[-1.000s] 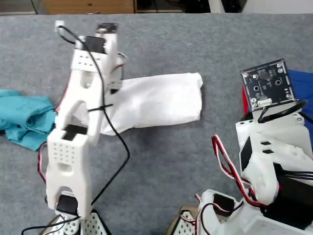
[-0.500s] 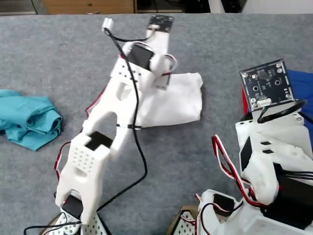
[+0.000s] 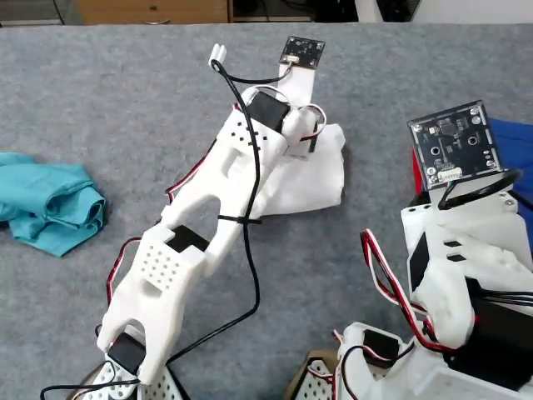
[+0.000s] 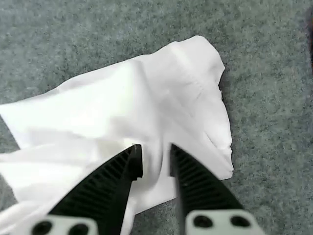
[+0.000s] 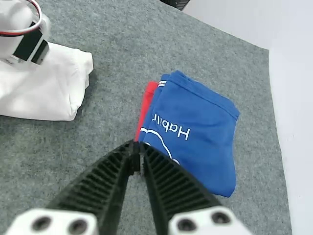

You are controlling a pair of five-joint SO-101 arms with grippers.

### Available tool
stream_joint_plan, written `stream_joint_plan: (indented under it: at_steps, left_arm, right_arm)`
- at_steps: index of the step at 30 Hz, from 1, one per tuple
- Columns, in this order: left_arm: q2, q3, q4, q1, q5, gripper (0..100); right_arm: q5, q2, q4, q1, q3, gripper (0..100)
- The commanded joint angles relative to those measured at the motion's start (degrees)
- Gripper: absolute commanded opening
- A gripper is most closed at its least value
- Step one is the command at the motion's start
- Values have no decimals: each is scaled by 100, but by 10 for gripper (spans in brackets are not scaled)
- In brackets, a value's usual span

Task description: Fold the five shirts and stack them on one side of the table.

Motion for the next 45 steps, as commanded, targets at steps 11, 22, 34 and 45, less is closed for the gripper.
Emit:
stream_joint_plan:
  at_steps: [11, 22, 34, 45]
  left_arm:
    - [-75, -1451, 563, -624, -211, 146]
    - [-497, -2233, 1873, -2066, -1011, 64]
    - [-3275, 1512, 1864, -4334, -1987, 56]
    - [-4462, 2927, 1855, -6462, -2831, 56]
  right_arm:
    - [18, 22, 26, 40, 312, 2]
    - [-18, 690, -589, -374, 1305, 2]
    - [-589, 2404, -2022, -2835, 1288, 2]
    - [-545, 4022, -4229, -4505, 1288, 2]
